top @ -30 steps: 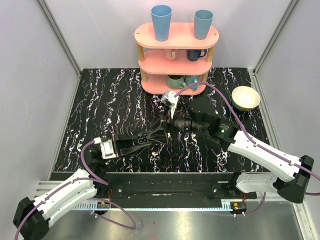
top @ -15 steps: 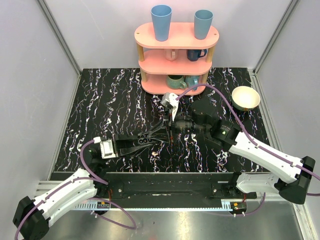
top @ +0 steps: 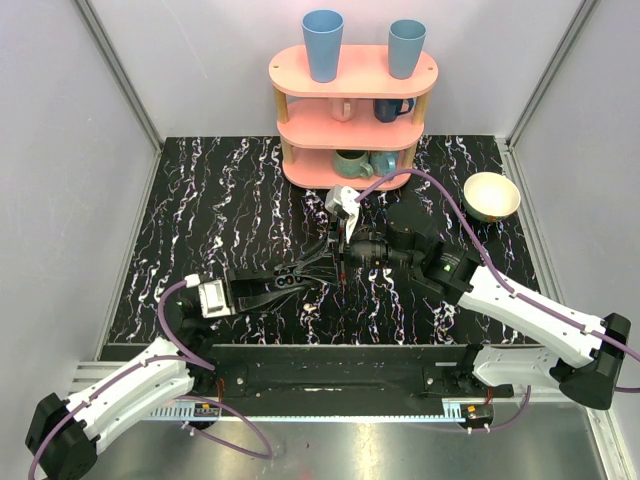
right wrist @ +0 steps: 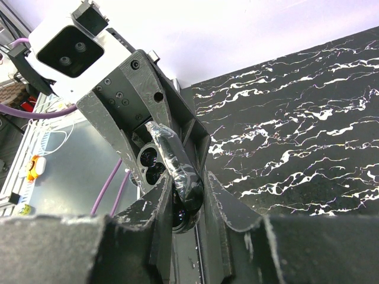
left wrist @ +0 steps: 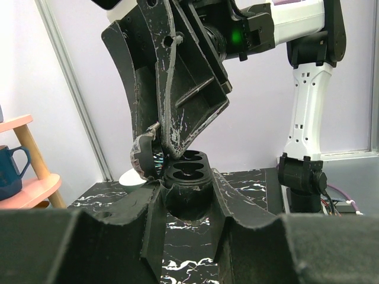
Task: Insert the wireless bluetooth earbuds into the charging case
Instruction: Pass from the left arm to the right
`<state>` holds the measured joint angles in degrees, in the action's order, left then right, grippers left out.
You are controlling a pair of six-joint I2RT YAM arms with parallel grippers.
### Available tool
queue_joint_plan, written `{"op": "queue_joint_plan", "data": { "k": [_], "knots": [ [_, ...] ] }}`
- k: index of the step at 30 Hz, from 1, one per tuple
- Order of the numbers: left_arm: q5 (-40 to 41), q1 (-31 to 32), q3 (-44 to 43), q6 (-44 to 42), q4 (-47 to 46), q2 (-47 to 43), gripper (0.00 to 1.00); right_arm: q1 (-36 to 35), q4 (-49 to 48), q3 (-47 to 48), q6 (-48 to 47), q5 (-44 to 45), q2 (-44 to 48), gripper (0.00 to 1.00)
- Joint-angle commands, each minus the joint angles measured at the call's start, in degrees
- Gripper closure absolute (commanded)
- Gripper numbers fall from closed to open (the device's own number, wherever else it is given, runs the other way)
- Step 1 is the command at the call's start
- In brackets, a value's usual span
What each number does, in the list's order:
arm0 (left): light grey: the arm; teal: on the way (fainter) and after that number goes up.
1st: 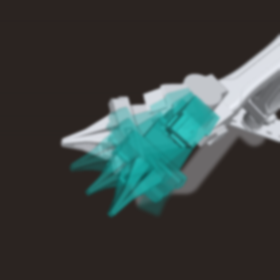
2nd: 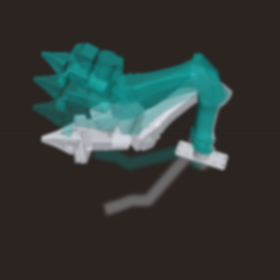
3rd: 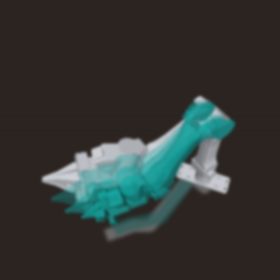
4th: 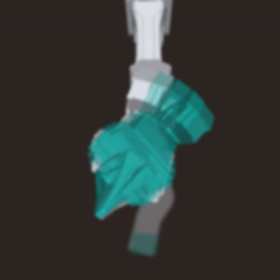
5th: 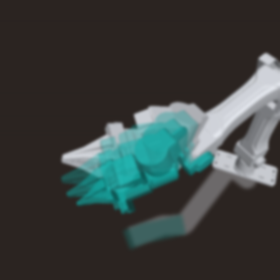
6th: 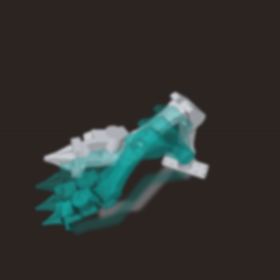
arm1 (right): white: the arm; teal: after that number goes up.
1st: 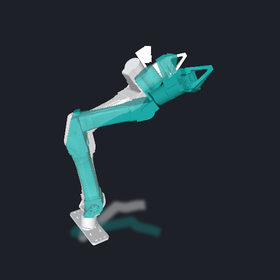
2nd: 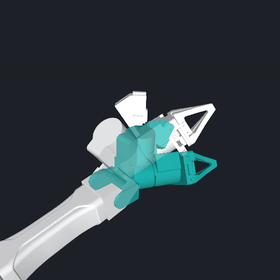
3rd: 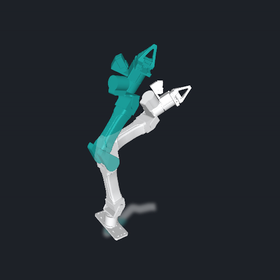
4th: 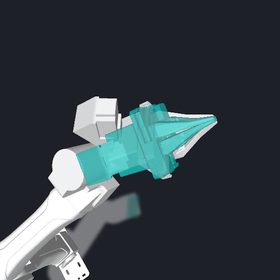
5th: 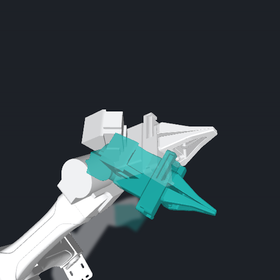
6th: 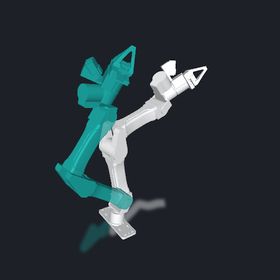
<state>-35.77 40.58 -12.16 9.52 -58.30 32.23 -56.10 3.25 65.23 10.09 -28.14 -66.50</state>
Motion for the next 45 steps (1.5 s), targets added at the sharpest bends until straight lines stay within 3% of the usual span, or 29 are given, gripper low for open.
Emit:
{"op": "queue_joint_plan", "data": {
  "k": [1,3,7,11,18,31,45],
  "knots": [
    [3.2,-0.1,-0.3,-1.0,-5.2,-1.2,0.78,0.1,-0.3,-0.1,-0.7,0.8,1.5,0.84],
    [3.7,-0.1,-0.1,-1.0,-5.2,-1.4,0.78,0.1,-0.1,0.0,-0.7,0.7,1.5,0.84],
    [4.8,-0.1,0.2,-1.2,-5.5,-1.7,0.67,0.1,-0.1,-0.1,-0.5,0.7,1.4,0.84],
    [5.0,-0.1,0.5,-1.2,-5.9,-1.9,0.64,0.1,-0.1,0.0,-0.2,0.7,1.1,0.85],
    [5.2,-0.1,0.5,-1.2,-6.1,-1.6,0.68,0.1,-0.9,-0.2,0.2,0.6,1.1,0.88],
    [6.5,-0.1,0.7,-1.3,-6.1,-1.6,0.63,0.1,-2.5,-0.8,1.2,0.1,1.5,1.00],
    [8.5,-0.1,1.3,-1.6,-5.7,-2.2,0.58,0.1,-6.8,-2.7,2.7,-0.9,2.6,1.00]
  ]
}}
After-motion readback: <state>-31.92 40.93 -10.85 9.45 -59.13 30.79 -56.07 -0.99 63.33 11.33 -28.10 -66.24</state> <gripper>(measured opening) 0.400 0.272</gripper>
